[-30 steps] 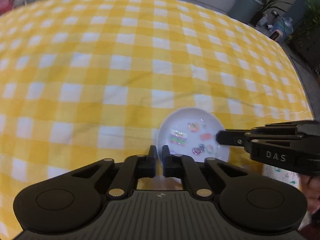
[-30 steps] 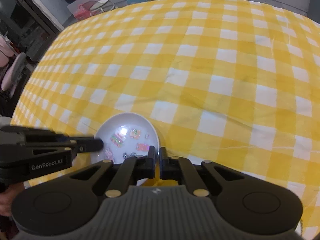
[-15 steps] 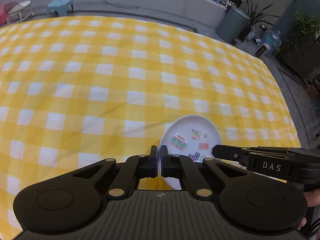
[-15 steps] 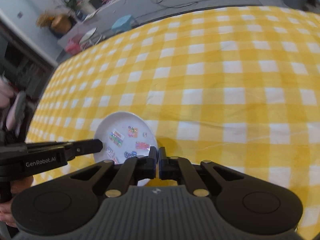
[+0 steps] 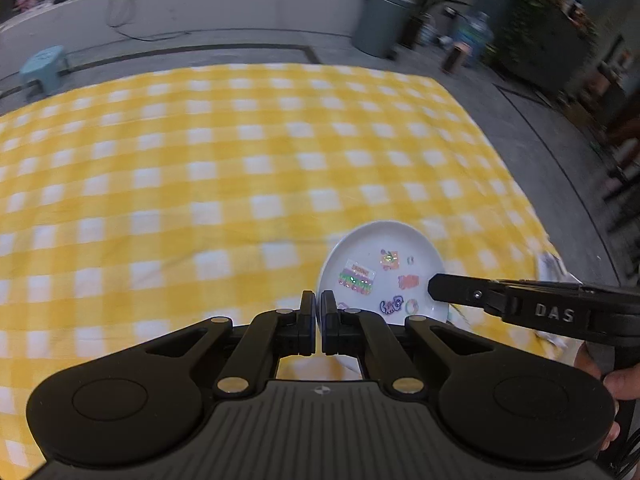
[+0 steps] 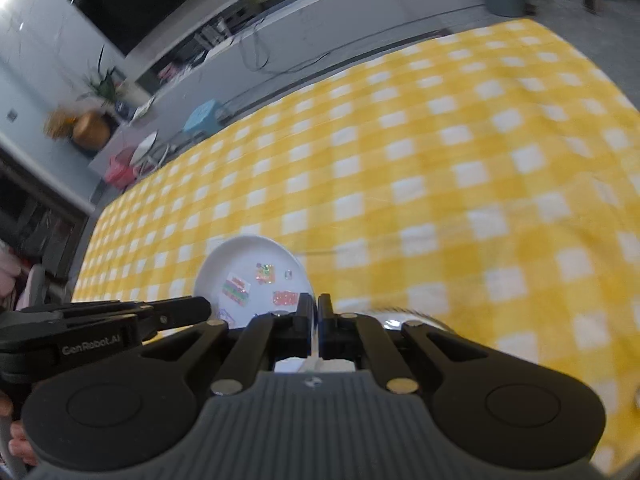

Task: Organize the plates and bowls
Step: 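Lift the sticker plate with both tools and lower it onto the 'Fruity' plate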

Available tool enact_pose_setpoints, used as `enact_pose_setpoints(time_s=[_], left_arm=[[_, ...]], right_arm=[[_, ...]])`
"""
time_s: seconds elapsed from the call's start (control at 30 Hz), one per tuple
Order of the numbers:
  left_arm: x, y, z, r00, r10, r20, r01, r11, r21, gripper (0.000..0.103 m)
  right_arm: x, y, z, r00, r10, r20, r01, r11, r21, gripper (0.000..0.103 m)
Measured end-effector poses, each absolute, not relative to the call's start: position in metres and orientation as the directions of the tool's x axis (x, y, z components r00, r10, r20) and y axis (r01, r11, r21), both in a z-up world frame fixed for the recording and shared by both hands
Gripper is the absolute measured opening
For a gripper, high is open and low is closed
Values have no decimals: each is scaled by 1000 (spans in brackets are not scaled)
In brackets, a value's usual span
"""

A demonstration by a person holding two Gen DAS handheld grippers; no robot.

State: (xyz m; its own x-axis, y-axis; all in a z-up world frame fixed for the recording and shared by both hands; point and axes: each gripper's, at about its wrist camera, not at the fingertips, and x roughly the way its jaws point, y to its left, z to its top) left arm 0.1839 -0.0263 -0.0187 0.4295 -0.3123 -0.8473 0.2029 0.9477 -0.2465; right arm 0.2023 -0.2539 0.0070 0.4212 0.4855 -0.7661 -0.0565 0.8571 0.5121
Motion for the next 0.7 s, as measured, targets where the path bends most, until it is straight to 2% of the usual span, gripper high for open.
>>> enact_pose_setpoints(time_s=[0.37,0.7], left_arm=[[167,-69,-30,360,-323,-875,313,925,-213,3],[158,-98,-51,325,-277,-904,352,923,-156,7]], right_arm=[[127,-289,-14,402,496,-769,79,818,569,1],[114,-309,-26,396,481,-782,162,802,576,1]])
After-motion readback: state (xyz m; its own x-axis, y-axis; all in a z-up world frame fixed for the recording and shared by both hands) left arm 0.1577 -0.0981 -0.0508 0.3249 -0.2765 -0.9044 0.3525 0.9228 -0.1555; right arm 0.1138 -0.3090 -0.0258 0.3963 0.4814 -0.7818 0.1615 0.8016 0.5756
